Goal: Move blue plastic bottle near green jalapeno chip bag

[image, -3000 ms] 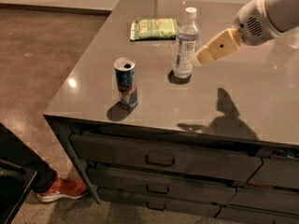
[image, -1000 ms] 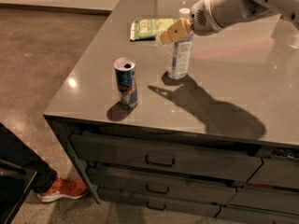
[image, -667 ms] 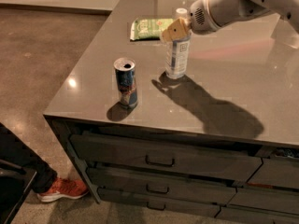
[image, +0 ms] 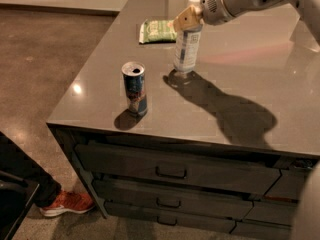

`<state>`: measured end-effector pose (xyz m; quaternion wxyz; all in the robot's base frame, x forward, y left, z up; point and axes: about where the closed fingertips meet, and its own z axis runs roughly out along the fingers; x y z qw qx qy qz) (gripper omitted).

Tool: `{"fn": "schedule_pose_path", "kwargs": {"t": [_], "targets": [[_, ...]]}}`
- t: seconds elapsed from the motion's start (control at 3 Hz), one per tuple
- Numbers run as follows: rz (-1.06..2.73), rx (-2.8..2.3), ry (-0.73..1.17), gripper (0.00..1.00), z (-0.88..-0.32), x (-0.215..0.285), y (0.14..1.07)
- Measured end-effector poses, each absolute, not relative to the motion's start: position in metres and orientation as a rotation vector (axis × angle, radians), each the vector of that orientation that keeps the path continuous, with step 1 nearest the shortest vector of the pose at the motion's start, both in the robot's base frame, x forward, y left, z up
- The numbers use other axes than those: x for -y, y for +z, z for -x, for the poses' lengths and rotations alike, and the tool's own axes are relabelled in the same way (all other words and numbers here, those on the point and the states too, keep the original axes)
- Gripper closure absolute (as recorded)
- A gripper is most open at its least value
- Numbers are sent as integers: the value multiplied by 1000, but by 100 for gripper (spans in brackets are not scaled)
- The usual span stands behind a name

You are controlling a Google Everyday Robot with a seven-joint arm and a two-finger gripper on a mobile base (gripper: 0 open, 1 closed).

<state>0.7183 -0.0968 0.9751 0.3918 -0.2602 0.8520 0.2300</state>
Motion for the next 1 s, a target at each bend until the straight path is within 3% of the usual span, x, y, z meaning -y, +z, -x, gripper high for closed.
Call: {"fn": "schedule_pose_path", "kwargs": {"t": [0.33, 1.0], "targets": [[618, -2131, 621, 100, -748, 95, 991], [526, -2078, 626, 100, -797, 95, 999]]}}
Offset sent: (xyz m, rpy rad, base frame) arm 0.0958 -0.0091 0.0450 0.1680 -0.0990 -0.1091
